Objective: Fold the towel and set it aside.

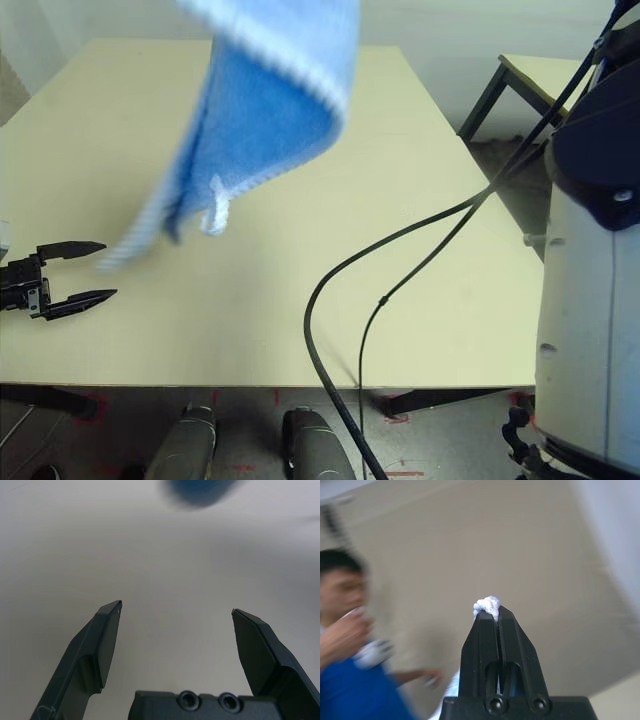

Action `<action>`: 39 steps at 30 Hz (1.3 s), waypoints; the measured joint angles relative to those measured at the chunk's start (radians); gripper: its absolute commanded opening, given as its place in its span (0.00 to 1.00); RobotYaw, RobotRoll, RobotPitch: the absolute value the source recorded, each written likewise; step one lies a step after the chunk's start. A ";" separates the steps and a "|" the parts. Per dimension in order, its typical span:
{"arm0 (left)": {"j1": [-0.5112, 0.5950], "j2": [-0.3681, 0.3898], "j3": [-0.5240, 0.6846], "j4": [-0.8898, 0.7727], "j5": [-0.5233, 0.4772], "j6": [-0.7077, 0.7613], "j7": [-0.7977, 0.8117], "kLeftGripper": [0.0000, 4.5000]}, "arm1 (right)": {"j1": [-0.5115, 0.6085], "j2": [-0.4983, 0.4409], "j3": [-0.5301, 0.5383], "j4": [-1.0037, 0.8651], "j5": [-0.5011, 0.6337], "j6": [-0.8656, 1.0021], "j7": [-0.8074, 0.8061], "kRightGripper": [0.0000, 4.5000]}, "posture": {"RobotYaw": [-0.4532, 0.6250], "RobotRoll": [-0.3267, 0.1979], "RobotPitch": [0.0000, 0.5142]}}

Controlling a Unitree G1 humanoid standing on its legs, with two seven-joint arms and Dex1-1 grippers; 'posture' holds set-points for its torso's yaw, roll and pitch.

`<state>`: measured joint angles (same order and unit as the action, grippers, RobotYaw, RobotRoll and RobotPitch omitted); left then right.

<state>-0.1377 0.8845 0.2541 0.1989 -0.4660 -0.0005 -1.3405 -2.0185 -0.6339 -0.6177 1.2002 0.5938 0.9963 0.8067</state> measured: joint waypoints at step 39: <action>-0.040 0.031 0.005 -0.033 0.002 0.007 0.027 1.00 | 0.318 0.152 0.168 -0.156 0.060 0.202 -0.345 0.01 | 0.52 0.62 0.24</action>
<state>-0.1782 0.9157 0.2588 0.1662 -0.4641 0.0062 -1.3135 -1.7007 -0.4816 -0.4502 1.0439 0.6535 1.1981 0.4613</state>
